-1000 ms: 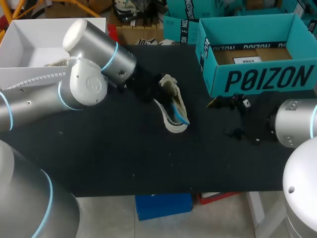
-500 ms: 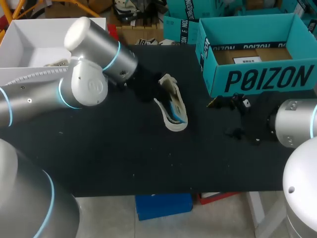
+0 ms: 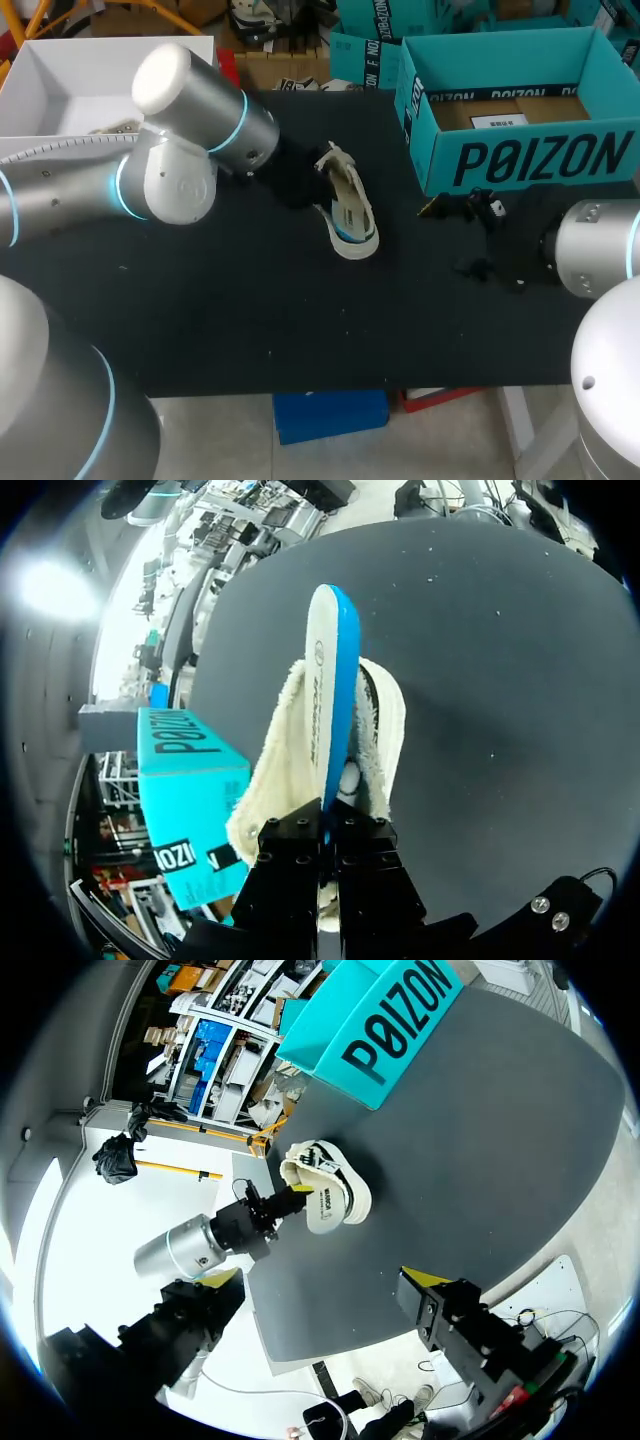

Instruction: Take the shoe out of the shoebox, open the shoe tongue, remove and reinsert the insole, then place the shoe into the shoebox

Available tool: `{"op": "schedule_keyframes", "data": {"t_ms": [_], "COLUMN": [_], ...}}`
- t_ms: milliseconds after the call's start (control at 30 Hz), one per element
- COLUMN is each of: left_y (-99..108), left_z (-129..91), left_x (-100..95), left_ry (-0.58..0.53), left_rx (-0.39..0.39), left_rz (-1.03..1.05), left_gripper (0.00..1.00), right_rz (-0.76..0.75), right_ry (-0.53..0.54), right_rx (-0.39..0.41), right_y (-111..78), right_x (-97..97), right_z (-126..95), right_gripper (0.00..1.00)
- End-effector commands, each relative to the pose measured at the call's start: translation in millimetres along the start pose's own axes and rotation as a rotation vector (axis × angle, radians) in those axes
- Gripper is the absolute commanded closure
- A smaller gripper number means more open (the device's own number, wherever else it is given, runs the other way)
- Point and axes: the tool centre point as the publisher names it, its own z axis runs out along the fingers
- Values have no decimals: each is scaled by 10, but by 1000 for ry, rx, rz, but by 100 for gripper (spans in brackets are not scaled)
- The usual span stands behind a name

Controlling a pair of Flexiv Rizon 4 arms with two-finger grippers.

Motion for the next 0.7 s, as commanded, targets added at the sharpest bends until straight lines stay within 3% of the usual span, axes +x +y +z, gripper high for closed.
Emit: {"op": "schedule_keyframes", "data": {"t_ms": [33,500,533,567,600,700], "left_y": [105,253,240,225,209,152], "left_z": [81,155,152,148,143,121], "left_x": [16,-86,-99,-113,-124,-147], "left_ry": [21,-7,-15,-25,-30,-56], "left_rx": [-35,-63,-57,-45,-41,-3], "left_rz": [-23,-66,-68,-73,-72,-80], "left_gripper": [100,100,82,48,0,0], "right_rz": [15,15,15,15,15,15], "right_ry": [12,12,12,12,12,12], "right_rx": [-155,-155,-155,-155,-155,-155], "right_y": [-71,-71,-71,-71,-71,-71], "right_x": [-57,-57,-57,-57,-57,-57], "right_z": [14,14,14,14,14,14], "right_gripper": [0,0,0,0,0,0]}}
